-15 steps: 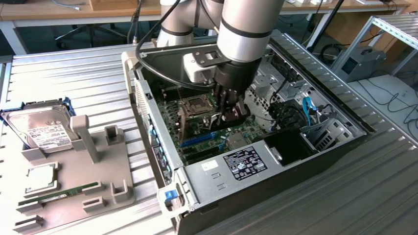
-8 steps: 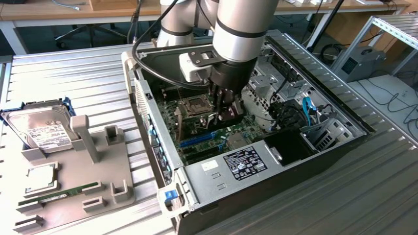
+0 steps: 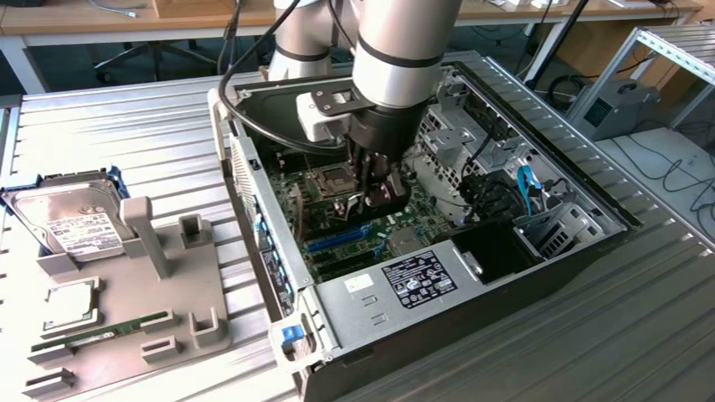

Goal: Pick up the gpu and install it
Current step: 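Insert the gpu into the slot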

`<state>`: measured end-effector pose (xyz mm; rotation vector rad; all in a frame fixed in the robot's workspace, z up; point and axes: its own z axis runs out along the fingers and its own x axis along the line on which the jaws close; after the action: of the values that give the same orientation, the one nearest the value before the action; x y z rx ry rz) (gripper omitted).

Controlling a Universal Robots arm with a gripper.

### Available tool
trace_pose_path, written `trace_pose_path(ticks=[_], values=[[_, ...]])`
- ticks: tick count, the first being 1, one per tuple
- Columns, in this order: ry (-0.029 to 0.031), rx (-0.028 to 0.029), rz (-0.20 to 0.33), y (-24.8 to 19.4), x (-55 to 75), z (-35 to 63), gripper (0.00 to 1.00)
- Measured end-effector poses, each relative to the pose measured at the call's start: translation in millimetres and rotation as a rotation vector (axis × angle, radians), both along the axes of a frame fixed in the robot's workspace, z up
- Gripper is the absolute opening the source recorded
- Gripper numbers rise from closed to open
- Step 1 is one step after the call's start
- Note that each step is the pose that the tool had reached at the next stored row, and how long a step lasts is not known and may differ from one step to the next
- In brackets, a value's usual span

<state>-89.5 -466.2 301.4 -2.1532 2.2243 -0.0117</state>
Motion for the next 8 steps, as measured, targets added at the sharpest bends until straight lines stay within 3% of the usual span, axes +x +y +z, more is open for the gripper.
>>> trace_pose_path(ticks=[8], values=[[0.0,-0.0001,0.0,3.9,-9.9,-7.5,0.26]])
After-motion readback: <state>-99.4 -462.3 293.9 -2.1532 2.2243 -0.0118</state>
